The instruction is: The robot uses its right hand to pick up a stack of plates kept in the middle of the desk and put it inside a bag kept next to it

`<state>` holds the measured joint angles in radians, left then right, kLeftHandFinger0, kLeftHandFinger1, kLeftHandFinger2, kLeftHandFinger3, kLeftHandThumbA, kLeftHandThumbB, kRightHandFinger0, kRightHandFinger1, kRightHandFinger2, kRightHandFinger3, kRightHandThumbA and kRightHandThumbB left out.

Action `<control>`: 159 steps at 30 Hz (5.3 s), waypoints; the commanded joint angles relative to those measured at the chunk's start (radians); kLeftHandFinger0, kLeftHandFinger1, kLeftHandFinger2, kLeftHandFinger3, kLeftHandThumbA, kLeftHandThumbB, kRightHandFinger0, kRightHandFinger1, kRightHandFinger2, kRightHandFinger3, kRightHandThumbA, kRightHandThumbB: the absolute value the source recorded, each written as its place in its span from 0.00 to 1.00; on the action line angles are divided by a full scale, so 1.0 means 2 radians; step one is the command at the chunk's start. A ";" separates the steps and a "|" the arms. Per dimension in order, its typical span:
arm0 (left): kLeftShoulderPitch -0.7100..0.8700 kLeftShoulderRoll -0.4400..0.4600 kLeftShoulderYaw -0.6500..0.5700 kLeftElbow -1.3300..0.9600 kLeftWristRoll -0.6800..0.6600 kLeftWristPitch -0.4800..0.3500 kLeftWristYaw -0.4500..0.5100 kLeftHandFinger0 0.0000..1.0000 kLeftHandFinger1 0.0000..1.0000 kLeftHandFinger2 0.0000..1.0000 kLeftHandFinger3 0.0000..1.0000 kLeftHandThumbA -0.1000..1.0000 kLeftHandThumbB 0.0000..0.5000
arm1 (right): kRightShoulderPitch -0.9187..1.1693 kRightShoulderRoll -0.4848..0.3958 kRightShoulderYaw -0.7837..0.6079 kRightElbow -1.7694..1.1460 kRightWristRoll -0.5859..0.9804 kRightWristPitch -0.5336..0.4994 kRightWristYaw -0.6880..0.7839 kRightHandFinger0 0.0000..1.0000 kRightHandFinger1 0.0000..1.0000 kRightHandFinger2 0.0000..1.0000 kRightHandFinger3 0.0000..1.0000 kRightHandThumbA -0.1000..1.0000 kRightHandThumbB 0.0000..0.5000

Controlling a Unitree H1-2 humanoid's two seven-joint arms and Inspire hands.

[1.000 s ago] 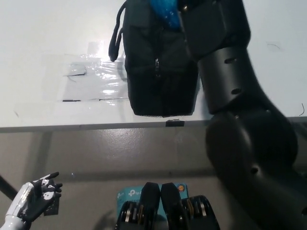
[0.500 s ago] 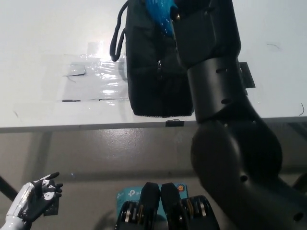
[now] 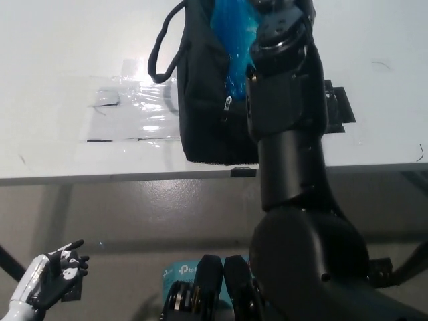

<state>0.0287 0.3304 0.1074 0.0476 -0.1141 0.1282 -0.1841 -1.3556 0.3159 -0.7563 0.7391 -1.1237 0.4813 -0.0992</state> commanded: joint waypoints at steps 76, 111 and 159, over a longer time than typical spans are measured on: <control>0.008 0.002 -0.032 -0.008 -0.001 -0.009 -0.018 0.69 0.77 0.88 0.97 0.00 0.45 | 0.038 -0.067 0.359 0.144 0.298 -0.006 -0.127 0.00 0.00 0.27 0.22 0.00 0.11; 0.025 0.003 -0.033 -0.006 0.004 -0.012 -0.018 0.71 0.78 0.89 0.98 0.00 0.42 | -0.034 -0.123 0.383 0.244 0.221 -0.006 -0.013 1.00 1.00 1.00 1.00 1.00 1.00; 0.046 0.012 -0.033 0.003 0.006 -0.025 -0.025 0.68 0.76 0.85 0.97 0.00 0.44 | 0.063 -0.176 0.270 -0.252 0.043 -0.022 0.280 1.00 1.00 1.00 1.00 1.00 1.00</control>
<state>0.1200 0.3297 0.0301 0.0543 -0.1058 0.1105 -0.2181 -1.3327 0.0061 -0.2685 0.4418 -1.2024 0.4606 0.4153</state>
